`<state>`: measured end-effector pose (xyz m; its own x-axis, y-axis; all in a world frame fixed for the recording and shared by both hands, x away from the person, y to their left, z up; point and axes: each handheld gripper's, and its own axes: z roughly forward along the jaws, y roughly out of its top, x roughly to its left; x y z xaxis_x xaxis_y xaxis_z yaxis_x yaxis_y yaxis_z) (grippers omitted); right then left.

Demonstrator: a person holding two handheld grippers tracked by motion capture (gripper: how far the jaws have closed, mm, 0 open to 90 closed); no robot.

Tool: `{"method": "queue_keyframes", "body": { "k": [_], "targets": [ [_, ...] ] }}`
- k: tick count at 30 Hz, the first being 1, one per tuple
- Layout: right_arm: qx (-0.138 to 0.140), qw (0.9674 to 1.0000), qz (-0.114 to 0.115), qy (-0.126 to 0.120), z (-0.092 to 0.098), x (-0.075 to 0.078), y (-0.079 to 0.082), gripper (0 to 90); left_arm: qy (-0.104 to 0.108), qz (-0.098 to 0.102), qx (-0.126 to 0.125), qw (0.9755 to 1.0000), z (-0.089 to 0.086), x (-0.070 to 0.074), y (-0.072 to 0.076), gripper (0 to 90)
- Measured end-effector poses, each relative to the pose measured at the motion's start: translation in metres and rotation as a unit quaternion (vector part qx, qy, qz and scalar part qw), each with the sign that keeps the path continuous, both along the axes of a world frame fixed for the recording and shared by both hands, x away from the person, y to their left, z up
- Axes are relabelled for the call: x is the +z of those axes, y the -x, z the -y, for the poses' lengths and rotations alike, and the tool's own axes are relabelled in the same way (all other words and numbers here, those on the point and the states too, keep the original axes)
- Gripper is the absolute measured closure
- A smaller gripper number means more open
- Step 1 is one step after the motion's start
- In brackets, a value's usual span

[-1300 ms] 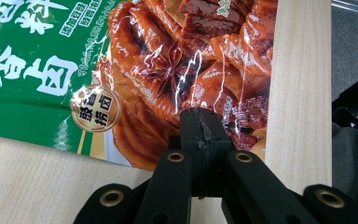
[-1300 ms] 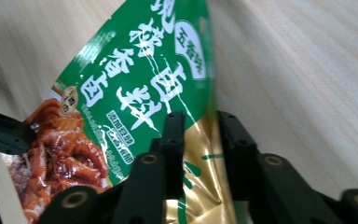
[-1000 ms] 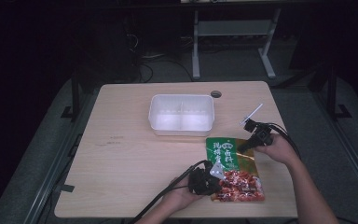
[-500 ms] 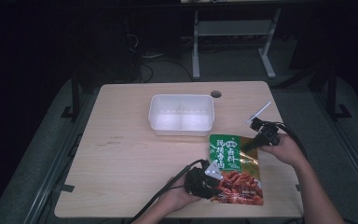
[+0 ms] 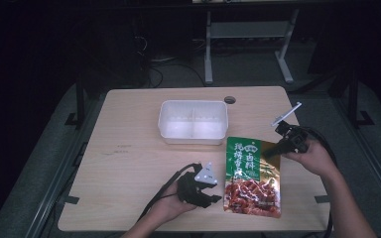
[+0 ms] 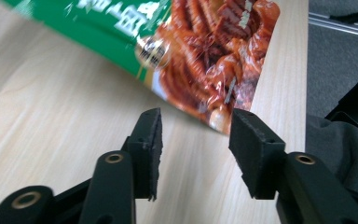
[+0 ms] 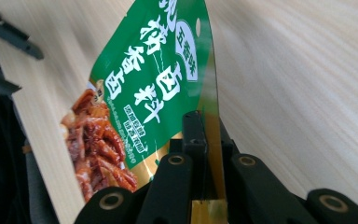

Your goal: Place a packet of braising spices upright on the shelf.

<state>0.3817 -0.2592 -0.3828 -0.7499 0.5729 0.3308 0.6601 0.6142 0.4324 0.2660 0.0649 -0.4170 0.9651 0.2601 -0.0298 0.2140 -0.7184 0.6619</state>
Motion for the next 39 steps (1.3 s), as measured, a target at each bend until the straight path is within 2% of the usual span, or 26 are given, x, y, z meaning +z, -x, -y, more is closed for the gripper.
{"method": "queue_keyframes", "body": {
  "k": [9,20,26,33,39],
  "targets": [
    [0.000,0.9996,0.025,-0.014,0.002,0.029,0.014,89.3,-0.004,0.015,0.022,0.9996,-0.030,0.001,0.000,45.7],
    [0.011,0.9987,0.044,-0.025,-0.006,0.060,0.030,89.3,0.010,0.031,0.056,0.9979,-0.068,-0.002,-0.002,38.3],
    [0.024,0.9974,0.051,-0.045,-0.012,0.078,0.039,89.4,0.005,0.031,0.070,0.9971,-0.084,-0.005,-0.002,37.5],
    [0.035,0.9962,0.065,-0.046,-0.021,0.100,0.047,89.4,0.003,0.031,0.088,0.9957,-0.102,-0.011,-0.005,36.9],
    [0.037,0.9962,0.069,-0.039,-0.030,0.112,0.048,89.5,0.007,0.028,0.097,0.9949,-0.110,-0.015,-0.005,36.5]
  ]
}}
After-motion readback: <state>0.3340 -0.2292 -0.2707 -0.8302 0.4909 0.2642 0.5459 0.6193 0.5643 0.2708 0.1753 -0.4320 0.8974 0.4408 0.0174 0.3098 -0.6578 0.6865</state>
